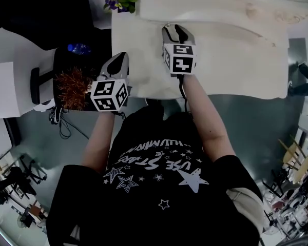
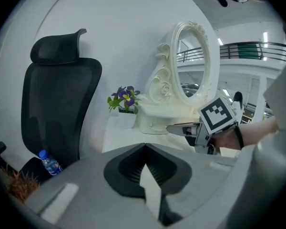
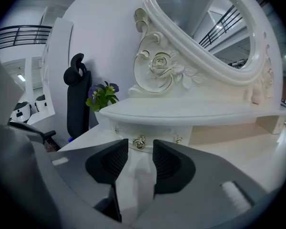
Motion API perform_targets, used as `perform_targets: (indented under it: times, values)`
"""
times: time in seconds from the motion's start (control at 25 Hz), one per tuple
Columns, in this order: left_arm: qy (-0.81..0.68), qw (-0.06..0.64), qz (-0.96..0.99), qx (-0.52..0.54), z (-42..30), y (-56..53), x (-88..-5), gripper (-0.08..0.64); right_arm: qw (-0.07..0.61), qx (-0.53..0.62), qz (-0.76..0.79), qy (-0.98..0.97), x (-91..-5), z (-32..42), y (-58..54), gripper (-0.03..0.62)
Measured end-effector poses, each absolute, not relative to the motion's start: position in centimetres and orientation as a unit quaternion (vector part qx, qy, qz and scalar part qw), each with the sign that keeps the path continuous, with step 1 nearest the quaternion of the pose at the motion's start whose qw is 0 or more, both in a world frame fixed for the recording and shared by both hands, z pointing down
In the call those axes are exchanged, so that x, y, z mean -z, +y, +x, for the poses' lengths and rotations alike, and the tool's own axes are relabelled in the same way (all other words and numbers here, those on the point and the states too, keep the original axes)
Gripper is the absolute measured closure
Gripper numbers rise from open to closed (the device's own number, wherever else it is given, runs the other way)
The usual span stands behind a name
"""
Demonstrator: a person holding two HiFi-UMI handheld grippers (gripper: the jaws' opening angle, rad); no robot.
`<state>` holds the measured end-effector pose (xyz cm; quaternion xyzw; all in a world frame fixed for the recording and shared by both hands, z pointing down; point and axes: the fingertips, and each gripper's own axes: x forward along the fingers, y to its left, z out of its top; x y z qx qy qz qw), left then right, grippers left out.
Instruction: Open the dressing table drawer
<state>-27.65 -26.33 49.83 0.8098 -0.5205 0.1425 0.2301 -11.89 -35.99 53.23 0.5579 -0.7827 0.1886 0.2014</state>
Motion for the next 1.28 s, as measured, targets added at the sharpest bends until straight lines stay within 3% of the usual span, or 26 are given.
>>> perform_targets:
  times: [0.2, 0.48, 1.28]
  values:
    - [-0.520, 0.234, 0.808, -0.144, -28.0, -26.6, -50.1, 0.558, 0.217, -0.197, 0.559, -0.776, -54.6, -12.4, -36.9, 0.404]
    - [-0.518, 0.238, 0.809, -0.144, -28.0, -26.9, -50.4, 0.558, 0.229, -0.193, 0.565, -0.769, -54.9, -12.6, -37.4, 0.468]
    - [-0.520, 0.241, 0.808, -0.136, -28.6, -26.3, -50.5, 0.558, 0.241, -0.209, 0.554, -0.769, -55.0, -12.8, -35.5, 0.471]
